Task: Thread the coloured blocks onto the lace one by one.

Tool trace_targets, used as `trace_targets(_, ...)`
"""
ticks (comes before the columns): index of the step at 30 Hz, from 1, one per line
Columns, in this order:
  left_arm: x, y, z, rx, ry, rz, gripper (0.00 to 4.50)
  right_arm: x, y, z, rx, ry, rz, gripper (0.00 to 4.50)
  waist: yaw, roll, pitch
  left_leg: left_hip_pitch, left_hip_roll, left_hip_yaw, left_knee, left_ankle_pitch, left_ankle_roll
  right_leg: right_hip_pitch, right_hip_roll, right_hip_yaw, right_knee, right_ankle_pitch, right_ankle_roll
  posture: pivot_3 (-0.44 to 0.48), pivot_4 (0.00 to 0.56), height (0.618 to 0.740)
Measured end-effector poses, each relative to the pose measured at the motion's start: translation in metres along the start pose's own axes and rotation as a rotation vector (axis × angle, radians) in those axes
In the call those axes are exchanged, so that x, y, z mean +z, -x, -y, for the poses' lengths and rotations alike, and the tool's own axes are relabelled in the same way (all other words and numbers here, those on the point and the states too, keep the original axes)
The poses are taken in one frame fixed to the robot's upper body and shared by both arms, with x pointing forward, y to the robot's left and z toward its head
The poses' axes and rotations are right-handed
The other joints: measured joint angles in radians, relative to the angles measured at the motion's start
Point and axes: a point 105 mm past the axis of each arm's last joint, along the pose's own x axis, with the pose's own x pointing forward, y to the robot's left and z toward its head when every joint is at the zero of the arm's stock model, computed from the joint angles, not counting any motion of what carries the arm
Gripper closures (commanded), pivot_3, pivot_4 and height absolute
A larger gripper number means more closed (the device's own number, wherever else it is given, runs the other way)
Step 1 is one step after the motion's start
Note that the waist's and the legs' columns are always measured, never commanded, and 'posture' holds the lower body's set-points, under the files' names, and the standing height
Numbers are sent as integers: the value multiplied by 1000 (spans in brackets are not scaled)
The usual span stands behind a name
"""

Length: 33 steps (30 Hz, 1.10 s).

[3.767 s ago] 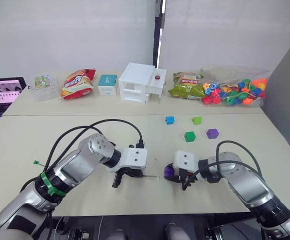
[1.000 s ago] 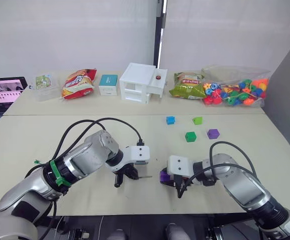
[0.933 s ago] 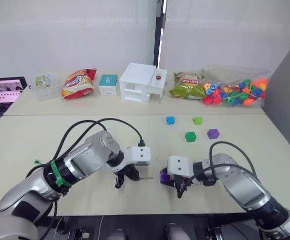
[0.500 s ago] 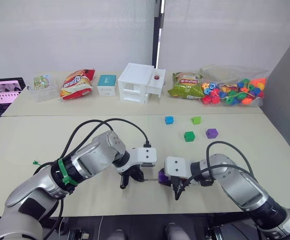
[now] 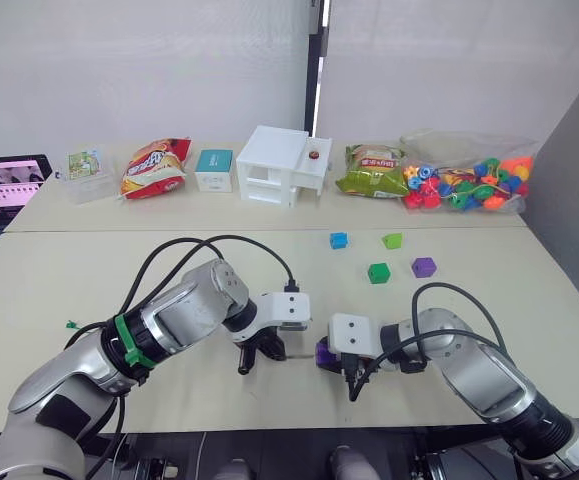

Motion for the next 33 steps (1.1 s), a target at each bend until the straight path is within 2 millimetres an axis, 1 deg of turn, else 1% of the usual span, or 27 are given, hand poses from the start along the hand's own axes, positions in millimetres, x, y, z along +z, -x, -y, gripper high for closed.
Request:
trace_targets(8,9,2,2,1,-19,10,4500,0,0,0,1,1,0,3158,0,0,0,0,0,0,0,0,0,0,0,0,0,0,0,0,150,740)
trace_targets(21,22,-2,6,-20,9,51,4500,3,-3,-2,14,3,12,3158,-1,0,0,0,0,0,0,0,0,0,0,0,1,0,0,0,150,740)
trace_targets(23,28,-6,8,-30,22,95,4500,5,-4,-2,13,2,21,3158,0,0,0,0,0,0,0,0,0,0,0,0,0,0,0,0,150,740)
trace_targets(26,30,-12,5,-18,66,179,4500,5,-5,0,-4,-1,21,3158,0,0,0,0,0,0,1,0,0,-1,0,0,1,0,0,0,150,740)
trace_targets(29,26,-15,1,2,111,286,4500,2,-3,4,-28,-17,11,3158,-1,0,0,0,0,0,1,0,0,-1,-1,0,3,0,0,0,150,740)
trace_targets(33,21,-20,-2,36,117,403,4500,-2,0,8,-53,-41,5,3158,4,0,0,0,-1,0,4,0,0,-1,-1,0,4,0,0,0,150,740)
